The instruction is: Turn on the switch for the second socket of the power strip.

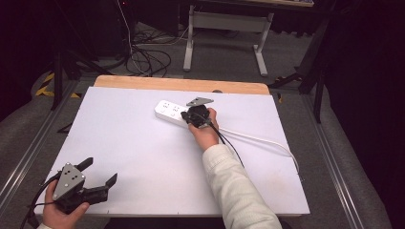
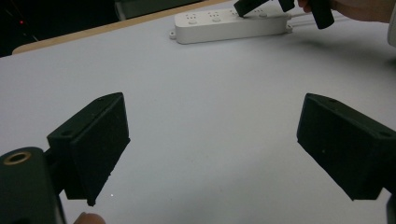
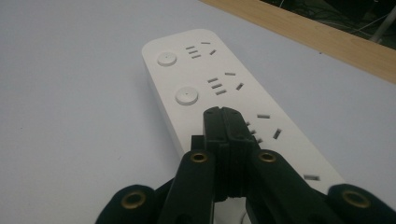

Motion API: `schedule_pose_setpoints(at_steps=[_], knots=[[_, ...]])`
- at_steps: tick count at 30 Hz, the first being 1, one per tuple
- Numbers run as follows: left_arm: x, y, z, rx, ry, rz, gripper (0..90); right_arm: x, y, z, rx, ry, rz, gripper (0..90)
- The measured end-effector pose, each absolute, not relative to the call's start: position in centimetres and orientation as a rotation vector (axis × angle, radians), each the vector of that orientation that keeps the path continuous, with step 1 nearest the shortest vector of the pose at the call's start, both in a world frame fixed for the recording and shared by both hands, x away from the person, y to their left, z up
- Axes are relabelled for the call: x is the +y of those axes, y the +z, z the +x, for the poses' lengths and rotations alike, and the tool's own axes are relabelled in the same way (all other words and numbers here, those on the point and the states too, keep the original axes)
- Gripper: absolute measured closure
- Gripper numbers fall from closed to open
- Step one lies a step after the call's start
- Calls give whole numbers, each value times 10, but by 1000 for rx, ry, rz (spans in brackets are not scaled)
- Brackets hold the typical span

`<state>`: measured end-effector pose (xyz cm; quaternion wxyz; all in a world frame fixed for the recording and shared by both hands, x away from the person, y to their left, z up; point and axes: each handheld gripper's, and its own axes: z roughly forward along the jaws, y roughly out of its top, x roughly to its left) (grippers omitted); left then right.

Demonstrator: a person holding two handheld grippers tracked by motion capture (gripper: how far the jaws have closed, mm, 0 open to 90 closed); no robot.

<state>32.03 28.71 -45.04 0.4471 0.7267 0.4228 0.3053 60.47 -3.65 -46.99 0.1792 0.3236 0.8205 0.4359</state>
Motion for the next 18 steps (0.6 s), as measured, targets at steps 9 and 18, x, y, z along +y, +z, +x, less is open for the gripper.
schedule_pose_setpoints(at_steps=[9, 18], knots=[[287, -451, 321, 1046, 755, 1803, 97, -35, -470, 604, 2320, 1211, 917, 900], [286, -451, 321, 1048, 752, 1805, 96, -32, -470, 603, 2319, 1185, 923, 900]])
